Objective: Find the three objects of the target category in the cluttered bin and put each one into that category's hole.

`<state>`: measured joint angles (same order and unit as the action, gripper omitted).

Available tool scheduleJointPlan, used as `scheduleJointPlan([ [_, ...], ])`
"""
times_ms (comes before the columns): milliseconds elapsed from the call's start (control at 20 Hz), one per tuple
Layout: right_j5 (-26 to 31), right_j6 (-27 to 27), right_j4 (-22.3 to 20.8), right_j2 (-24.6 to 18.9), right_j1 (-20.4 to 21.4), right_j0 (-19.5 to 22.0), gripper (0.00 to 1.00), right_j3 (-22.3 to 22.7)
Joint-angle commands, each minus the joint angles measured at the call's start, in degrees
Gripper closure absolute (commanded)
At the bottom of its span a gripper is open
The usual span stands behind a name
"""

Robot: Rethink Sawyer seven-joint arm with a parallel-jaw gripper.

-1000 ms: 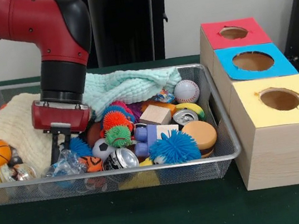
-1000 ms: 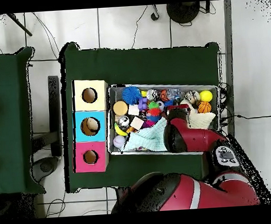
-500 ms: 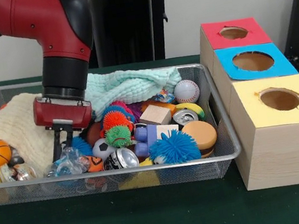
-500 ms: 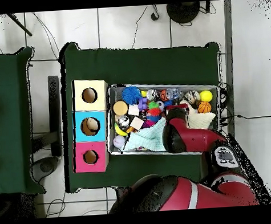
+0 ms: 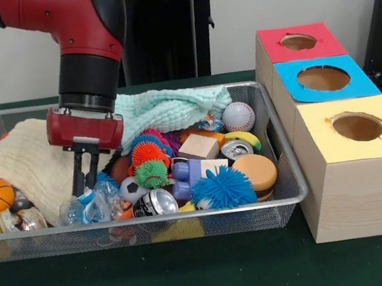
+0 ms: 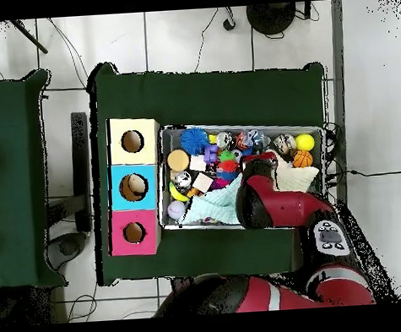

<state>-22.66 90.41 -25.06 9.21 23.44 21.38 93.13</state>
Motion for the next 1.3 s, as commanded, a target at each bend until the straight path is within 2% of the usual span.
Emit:
scheduleJointPlan([
  [50, -6.5, 11.0, 3.6, -1.4, 4.1, -2.0, 1.00, 1.5],
  [400, -2.0, 11.2, 6.0, 2.4, 10.1, -6.1, 1.00, 5.2],
  [750, 2.8, 10.7, 7.4, 4.6, 14.9, -9.1, 1.00, 6.8],
  [1000, 1.0, 10.5, 7.2, 4.7, 13.7, -8.9, 1.00, 5.9],
  [1300, -2.2, 11.9, 2.7, 0.6, 13.2, -4.7, 1.00, 5.5],
])
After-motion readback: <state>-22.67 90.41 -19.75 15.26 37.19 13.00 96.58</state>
